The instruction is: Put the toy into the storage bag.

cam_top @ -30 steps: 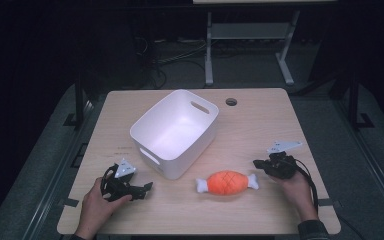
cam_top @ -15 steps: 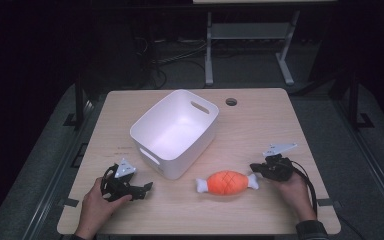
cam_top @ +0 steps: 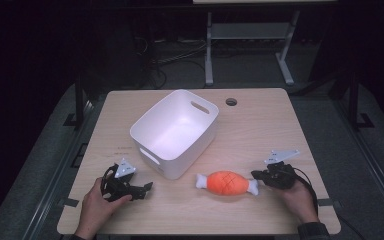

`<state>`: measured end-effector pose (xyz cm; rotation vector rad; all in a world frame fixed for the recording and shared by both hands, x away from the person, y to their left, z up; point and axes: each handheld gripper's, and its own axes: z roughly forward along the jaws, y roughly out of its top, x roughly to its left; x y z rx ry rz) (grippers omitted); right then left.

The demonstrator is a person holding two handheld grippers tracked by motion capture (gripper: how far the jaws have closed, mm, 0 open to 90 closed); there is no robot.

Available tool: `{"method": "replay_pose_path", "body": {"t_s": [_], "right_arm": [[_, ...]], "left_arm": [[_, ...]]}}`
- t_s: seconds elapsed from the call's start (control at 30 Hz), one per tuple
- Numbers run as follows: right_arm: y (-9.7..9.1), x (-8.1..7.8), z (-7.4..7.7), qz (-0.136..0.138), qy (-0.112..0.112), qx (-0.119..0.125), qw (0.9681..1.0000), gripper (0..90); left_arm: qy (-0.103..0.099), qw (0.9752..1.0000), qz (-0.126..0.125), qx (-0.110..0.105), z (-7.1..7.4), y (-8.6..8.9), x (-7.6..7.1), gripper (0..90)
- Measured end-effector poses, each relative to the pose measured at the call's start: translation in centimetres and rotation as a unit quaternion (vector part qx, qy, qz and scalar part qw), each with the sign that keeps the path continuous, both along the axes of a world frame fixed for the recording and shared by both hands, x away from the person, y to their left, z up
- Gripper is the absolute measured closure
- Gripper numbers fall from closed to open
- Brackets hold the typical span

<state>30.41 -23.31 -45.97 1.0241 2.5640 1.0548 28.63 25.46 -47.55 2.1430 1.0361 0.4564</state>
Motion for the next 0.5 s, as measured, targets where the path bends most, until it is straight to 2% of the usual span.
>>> {"method": "replay_pose_path", "body": {"t_s": [0.07, 0.5], "right_arm": [[0.2, -0.7, 0.0, 0.002, 0.005, -0.003, 1.0, 89.5], [0.3, -3.3, 0.3, 0.011, 0.007, -0.007, 0.9999, 89.6]], "left_arm": [[0.0, 1.0, 0.0, 0.0, 0.0, 0.0, 0.0, 12.7], [0.0, 1.0, 0.0, 0.0, 0.0, 0.0, 0.0, 12.7]]}}
